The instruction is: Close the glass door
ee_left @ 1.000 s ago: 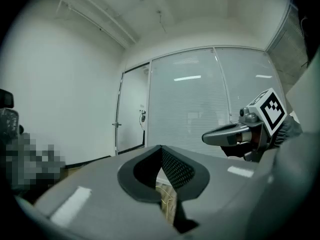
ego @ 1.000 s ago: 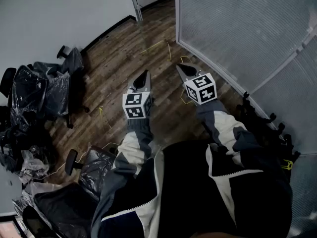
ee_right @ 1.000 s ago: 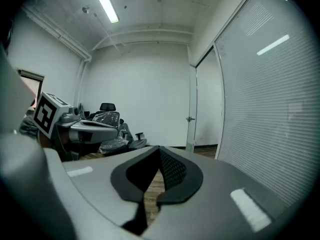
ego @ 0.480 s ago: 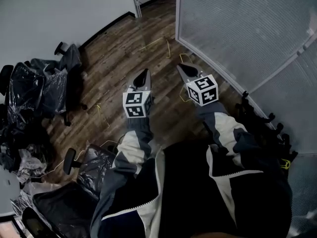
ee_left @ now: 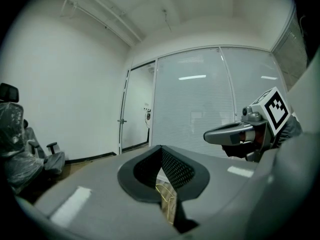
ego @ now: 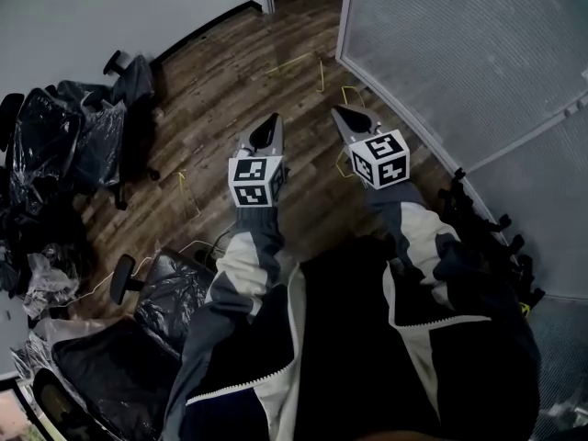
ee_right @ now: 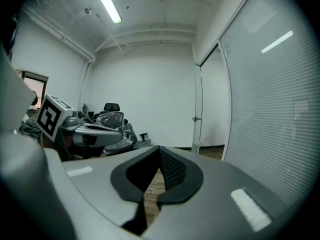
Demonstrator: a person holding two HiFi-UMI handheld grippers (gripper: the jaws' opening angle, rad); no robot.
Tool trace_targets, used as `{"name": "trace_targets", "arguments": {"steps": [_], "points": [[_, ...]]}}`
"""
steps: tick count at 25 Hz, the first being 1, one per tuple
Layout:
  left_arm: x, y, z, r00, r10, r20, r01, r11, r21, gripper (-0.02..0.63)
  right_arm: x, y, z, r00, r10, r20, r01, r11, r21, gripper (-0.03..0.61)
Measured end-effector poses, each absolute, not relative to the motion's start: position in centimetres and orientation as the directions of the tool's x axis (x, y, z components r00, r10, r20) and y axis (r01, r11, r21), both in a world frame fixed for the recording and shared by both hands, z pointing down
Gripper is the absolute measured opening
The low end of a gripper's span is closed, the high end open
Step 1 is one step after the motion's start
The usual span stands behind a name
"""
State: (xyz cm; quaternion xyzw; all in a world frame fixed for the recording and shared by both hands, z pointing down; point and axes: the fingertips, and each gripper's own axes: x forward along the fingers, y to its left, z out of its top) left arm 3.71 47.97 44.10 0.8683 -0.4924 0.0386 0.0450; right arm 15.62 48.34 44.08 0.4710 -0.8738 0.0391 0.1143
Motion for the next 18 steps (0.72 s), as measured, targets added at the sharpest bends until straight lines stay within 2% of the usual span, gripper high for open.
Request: {"name": "trace_targets", "arguments": {"steps": [8, 18], "points": [[4.5, 44.2, 46.2, 0.492, -0.854, 0.170, -0.869, -0.493, 0.043, 0.006, 16.3, 44.2, 46.8, -0.557, -0.792, 0.250, -0.818, 0.575, -0.001, 0.005], [5.2, 32.8, 46.8, 0.384, -0.889, 0.248, -0.917, -0.399, -0.012, 0.006, 16.1, 31.1, 48.3, -0.669, -0.705, 0.236, -0.730, 0.682, -0.030, 0.005]]}}
